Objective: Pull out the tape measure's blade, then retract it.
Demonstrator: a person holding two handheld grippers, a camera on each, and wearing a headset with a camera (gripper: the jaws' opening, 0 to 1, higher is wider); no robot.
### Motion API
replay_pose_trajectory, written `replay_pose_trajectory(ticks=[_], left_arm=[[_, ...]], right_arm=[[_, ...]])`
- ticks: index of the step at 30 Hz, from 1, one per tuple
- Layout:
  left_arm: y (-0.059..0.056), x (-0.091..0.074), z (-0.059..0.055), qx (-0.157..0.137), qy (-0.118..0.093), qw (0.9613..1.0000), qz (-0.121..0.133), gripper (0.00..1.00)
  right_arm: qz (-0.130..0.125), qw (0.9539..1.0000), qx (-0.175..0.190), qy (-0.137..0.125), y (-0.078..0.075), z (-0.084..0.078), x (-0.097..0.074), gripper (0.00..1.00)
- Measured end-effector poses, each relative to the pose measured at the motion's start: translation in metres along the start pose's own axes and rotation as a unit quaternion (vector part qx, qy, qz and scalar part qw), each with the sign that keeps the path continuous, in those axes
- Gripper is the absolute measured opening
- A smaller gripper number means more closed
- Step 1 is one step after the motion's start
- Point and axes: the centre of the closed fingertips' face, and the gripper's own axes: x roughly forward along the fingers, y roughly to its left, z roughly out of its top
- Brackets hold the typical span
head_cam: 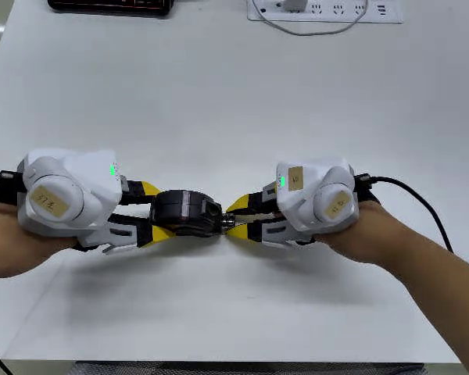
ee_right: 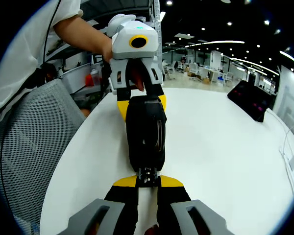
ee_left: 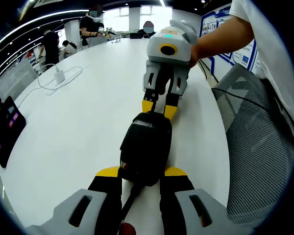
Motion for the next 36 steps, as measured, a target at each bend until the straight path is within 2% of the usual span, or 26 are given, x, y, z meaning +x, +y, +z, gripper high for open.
replay_pose_trajectory(ticks=[36], left_arm=[[0.000, 0.001, 0.000, 0.011, 0.006, 0.9999, -0.007, 0.24]], right_arm=[[-0.005, 0.9995, 0.012, 0.028, 0.005, -0.029, -0.034, 0.11]])
